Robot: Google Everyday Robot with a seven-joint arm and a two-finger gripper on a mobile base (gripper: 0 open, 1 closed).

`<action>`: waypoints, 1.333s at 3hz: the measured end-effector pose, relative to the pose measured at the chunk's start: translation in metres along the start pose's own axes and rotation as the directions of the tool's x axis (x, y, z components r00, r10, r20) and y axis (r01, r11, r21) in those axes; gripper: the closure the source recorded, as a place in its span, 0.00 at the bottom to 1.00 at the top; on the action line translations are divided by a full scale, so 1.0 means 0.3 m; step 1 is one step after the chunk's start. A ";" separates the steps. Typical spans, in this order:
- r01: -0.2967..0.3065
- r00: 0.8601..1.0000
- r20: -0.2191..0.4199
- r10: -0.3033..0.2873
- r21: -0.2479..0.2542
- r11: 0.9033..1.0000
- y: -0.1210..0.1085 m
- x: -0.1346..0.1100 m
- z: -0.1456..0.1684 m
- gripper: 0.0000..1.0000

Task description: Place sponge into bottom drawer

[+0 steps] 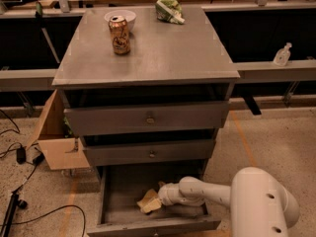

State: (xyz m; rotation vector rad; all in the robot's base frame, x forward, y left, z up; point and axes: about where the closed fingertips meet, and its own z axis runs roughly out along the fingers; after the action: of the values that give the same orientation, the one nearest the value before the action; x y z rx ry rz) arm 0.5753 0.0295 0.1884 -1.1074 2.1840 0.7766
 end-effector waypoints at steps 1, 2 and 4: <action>-0.090 0.995 -0.033 0.091 0.011 0.996 0.004 0.052 -0.101 0.18; -0.203 0.978 -0.023 0.205 0.063 0.977 0.008 0.094 -0.270 0.41; -0.077 0.980 0.189 0.064 0.059 0.995 0.107 -0.058 -0.643 0.87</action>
Offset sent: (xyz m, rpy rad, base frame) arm -0.0712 -0.1449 0.0714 -0.0078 0.2023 -0.3473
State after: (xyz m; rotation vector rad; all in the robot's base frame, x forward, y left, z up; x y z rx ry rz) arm 0.5145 -0.0822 0.3377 -0.8909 2.0837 0.7997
